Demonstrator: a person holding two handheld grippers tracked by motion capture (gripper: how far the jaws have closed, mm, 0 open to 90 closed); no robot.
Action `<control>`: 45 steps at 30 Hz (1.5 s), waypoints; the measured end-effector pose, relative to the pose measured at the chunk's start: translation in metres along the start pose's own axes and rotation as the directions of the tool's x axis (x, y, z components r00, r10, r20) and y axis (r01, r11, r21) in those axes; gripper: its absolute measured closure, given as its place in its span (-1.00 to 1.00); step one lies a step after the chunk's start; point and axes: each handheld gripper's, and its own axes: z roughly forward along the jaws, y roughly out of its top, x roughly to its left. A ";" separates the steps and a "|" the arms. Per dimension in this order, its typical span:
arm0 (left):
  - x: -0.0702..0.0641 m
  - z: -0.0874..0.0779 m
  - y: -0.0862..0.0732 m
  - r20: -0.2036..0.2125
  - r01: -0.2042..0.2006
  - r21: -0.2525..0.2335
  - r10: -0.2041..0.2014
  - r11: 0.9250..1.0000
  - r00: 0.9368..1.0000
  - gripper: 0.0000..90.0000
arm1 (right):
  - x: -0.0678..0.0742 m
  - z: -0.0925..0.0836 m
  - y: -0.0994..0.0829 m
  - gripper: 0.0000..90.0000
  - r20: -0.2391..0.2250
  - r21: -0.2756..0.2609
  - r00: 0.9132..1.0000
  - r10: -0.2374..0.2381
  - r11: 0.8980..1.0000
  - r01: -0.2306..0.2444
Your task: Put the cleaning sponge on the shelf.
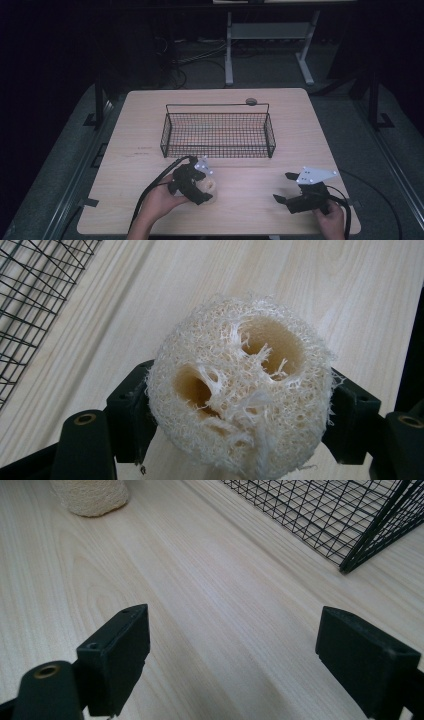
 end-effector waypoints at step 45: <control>0.019 -0.041 0.019 -0.027 -0.003 -0.013 0.003 1.000 1.000 -0.40 | 0.000 0.000 0.000 -0.70 -0.003 -0.004 1.000 0.006 1.000 -0.006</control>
